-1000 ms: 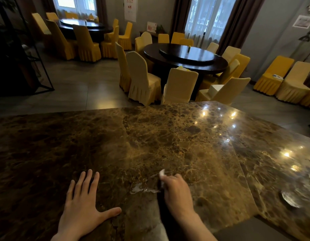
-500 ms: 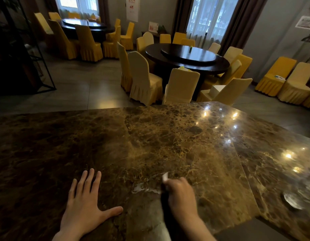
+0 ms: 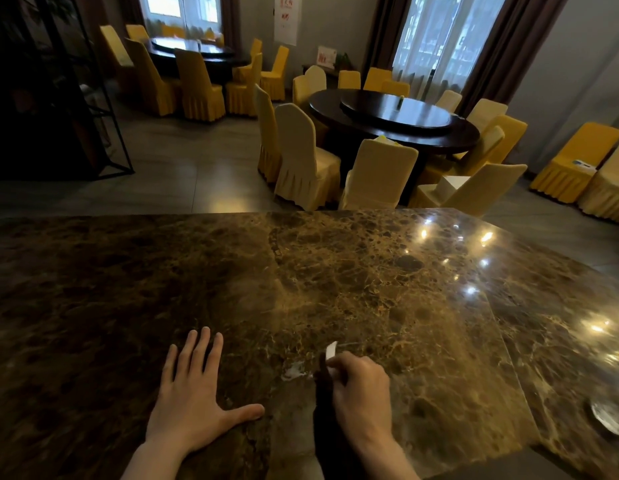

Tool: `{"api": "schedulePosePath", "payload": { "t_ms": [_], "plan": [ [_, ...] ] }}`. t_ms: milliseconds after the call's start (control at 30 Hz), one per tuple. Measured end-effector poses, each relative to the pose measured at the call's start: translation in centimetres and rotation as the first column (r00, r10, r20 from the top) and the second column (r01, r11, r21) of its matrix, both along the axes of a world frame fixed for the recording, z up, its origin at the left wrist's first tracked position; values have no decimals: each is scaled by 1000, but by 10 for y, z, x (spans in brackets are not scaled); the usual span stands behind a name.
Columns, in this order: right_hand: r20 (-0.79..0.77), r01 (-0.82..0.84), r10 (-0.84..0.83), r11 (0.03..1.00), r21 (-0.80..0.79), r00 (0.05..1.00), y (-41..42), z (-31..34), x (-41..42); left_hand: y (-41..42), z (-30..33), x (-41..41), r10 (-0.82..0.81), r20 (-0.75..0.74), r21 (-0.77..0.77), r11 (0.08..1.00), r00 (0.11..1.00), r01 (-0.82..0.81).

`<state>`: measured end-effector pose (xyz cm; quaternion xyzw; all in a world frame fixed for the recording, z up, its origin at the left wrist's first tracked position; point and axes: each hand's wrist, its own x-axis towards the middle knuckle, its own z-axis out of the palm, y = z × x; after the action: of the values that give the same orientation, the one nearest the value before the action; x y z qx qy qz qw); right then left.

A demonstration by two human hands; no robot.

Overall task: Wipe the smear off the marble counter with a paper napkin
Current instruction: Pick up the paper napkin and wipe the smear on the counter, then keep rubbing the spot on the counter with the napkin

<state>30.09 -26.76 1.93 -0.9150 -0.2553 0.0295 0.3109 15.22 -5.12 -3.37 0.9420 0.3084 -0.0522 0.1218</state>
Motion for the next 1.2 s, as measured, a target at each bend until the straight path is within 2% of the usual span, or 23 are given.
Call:
{"api": "schedulePosePath", "payload": {
  "t_ms": [33, 100, 167, 267, 333, 400, 467, 533, 567, 633, 700, 767, 833, 933, 1000, 1033, 1100, 1167, 1200],
  "plan": [
    [20, -27, 27, 999, 23, 999, 3, 4, -2, 0, -1, 0, 0, 6, 2, 1000, 1000, 0],
    [54, -184, 183, 983, 15, 982, 22, 5, -13, 0, -4, -1, -1, 12, 9, 1000, 1000, 1],
    [57, -327, 331, 943, -59, 942, 48, 0, -32, 1, -6, -1, -3, 1, 14, 1000, 1000, 3],
    [130, -433, 455, 886, -167, 881, 61, -13, -43, 3, -8, -1, 2, 7, 19, 1000, 1000, -2],
    [149, -332, 350, 934, -131, 925, 47, -17, -24, 3, -8, -2, 6, 29, 8, 1000, 1000, -6],
    [138, -32, 43, 996, -81, 990, 20, -14, 15, 2, -7, -1, 10, 36, 3, 1000, 999, -10],
    [67, 196, -191, 978, -69, 979, -6, -8, 58, 2, -6, -1, 8, 32, 9, 1000, 999, -8],
    [45, 270, -267, 960, -69, 963, -8, -8, 70, 2, -6, -1, 10, 10, 13, 1000, 1000, -10],
    [57, 263, -260, 962, -70, 964, 1, -10, 62, 1, -6, -1, 9, 4, 12, 1000, 1000, -10],
    [70, 140, -137, 990, -32, 988, 27, -14, 26, 1, -5, -1, 11, 10, 12, 1000, 1000, -12],
    [52, -93, 95, 995, -39, 994, 49, -18, -12, 2, -5, -1, 3, 5, 15, 1000, 1000, -4],
    [49, -300, 306, 948, -107, 951, 50, -21, -23, 3, -4, -2, -3, -8, 21, 1000, 1000, 3],
    [53, -257, 264, 959, -121, 963, 37, -18, -2, 2, -4, -1, 3, 2, 20, 1000, 1000, -4],
    [87, 59, -48, 988, -139, 995, 14, -10, 40, 0, -2, 0, 11, 12, 10, 1000, 1000, -11],
    [122, 168, -152, 978, -126, 981, 10, -6, 50, 0, -1, 0, 8, -9, 13, 1000, 1000, -8],
    [144, 151, -131, 979, -139, 981, 15, -5, 45, 0, -1, -1, 8, -15, 15, 1000, 1000, -8],
    [128, 3, 16, 989, -146, 992, 24, -11, 25, 0, 0, -1, 12, -7, 11, 1000, 1000, -12],
    [34, -150, 153, 986, -65, 988, 23, -17, 14, 0, 0, -1, 14, -3, 7, 1000, 1000, -14],
    [-37, -156, 157, 988, 22, 987, 17, -15, 16, 0, 0, 0, 15, -2, 9, 1000, 1000, -15]
  ]
}}
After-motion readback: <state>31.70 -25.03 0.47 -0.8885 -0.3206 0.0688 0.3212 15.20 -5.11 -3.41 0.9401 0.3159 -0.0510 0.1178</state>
